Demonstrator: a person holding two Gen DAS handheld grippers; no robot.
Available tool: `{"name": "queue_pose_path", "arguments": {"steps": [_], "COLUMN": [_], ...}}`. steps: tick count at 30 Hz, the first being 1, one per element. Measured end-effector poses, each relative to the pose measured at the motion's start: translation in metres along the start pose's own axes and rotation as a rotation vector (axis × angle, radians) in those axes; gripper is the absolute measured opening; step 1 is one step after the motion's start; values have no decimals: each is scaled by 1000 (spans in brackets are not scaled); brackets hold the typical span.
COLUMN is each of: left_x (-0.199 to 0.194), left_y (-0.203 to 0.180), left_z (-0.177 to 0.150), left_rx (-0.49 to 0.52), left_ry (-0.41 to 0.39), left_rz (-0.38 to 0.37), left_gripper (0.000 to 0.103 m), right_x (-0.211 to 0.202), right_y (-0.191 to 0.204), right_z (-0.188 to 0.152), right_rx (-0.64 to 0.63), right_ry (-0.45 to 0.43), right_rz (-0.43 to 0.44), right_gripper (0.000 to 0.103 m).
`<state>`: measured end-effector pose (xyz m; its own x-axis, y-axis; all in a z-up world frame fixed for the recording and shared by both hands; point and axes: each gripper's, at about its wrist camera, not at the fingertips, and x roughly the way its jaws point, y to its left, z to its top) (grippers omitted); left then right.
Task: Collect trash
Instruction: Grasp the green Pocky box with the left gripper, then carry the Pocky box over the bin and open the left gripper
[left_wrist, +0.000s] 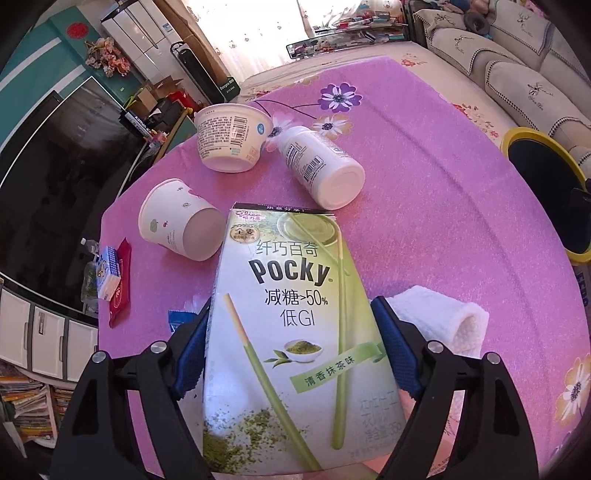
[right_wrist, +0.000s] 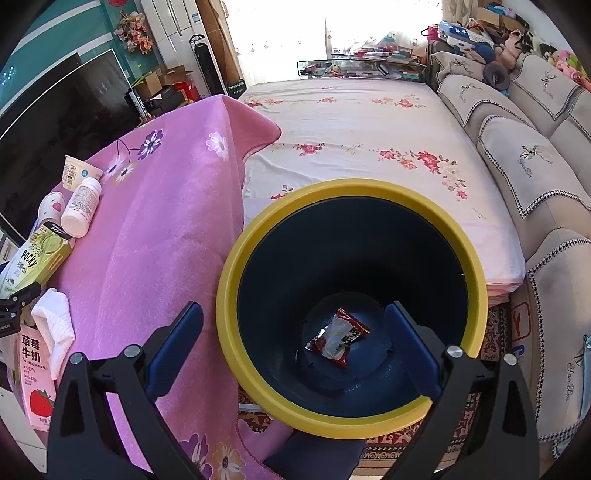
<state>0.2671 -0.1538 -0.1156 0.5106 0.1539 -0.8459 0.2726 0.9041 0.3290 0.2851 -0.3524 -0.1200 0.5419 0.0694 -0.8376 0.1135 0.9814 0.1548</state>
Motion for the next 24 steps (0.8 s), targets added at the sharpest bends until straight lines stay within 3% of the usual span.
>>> {"name": "queue_pose_path", "arguments": {"steps": [8, 12, 18, 24], "left_x": [-51, -92, -140, -141], "left_y": [11, 2, -49, -125], "left_z": [-7, -15, -13, 19], "left_rx": [-25, -9, 67, 136], "left_ry": [-131, -204, -310, -325], "left_rz": [-19, -80, -213, -342], "left_gripper": [80, 80, 80, 80], "right_x": [-13, -30, -68, -108], "right_y": [-6, -10, -24, -46], "right_z": [-9, -18, -27, -28], "right_rx": [30, 40, 58, 50], "right_ry": [-32, -59, -141, -213], "right_rz": [33, 43, 2, -108], "right_gripper": [94, 94, 94, 94]}}
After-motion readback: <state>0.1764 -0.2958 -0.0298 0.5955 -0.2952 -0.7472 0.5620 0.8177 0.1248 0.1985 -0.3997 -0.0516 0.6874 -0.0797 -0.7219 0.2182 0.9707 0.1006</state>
